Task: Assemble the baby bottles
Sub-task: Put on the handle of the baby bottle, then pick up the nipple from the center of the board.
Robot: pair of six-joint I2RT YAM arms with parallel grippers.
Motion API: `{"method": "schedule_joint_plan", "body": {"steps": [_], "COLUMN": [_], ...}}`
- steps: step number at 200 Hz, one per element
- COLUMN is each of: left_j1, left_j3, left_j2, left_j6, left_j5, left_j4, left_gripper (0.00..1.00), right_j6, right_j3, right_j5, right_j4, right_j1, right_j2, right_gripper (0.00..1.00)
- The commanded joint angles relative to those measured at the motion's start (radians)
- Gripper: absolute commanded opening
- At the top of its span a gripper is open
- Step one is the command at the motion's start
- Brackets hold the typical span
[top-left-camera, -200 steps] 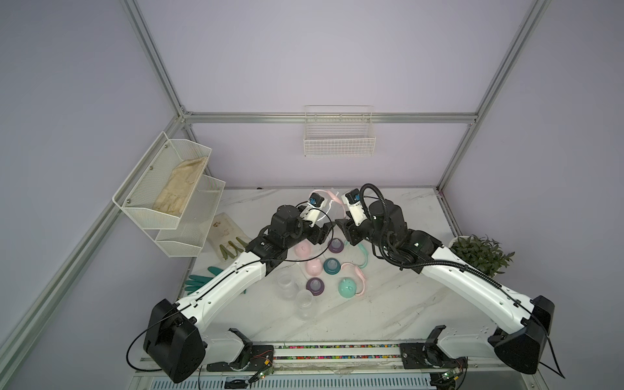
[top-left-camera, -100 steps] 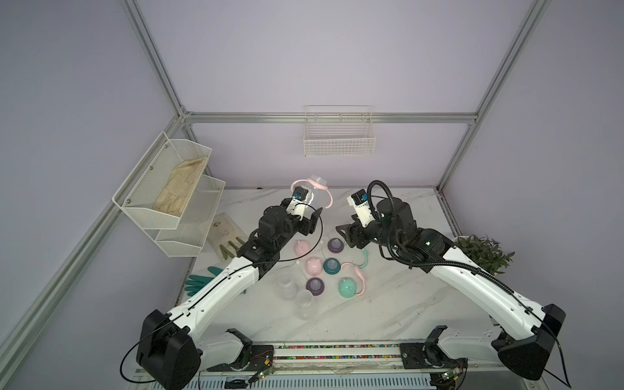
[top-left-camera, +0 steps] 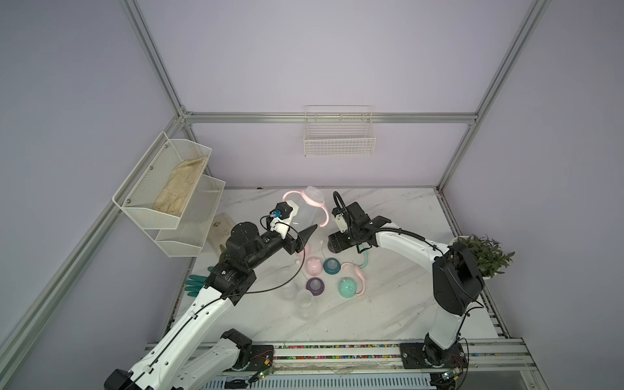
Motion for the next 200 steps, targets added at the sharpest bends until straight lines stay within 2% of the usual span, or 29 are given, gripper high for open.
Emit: {"method": "schedule_joint_plan", "body": {"steps": [1, 91, 200], "left_j1": [0.004, 0.005, 0.004], "left_j3": [-0.045, -0.05, -0.036], "left_j2": [-0.05, -0.077, -0.082], "left_j6": [-0.004, 0.0, 0.028], "left_j5": [0.135, 0.105, 0.105], "left_j4": [0.065, 0.019, -0.034], "left_gripper": [0.0, 0.0, 0.0], "right_j6": [0.009, 0.003, -0.023], "right_j3": [0.066, 0.187, 0.211], "right_j5": [-0.002, 0.047, 0.094], "right_j4": [-0.009, -0.077, -0.105], "right_j1": [-0.011, -0.011, -0.001], "right_j2": [0.025, 0.246, 0.332], "right_gripper": [0.84, 0.89, 0.9]}}
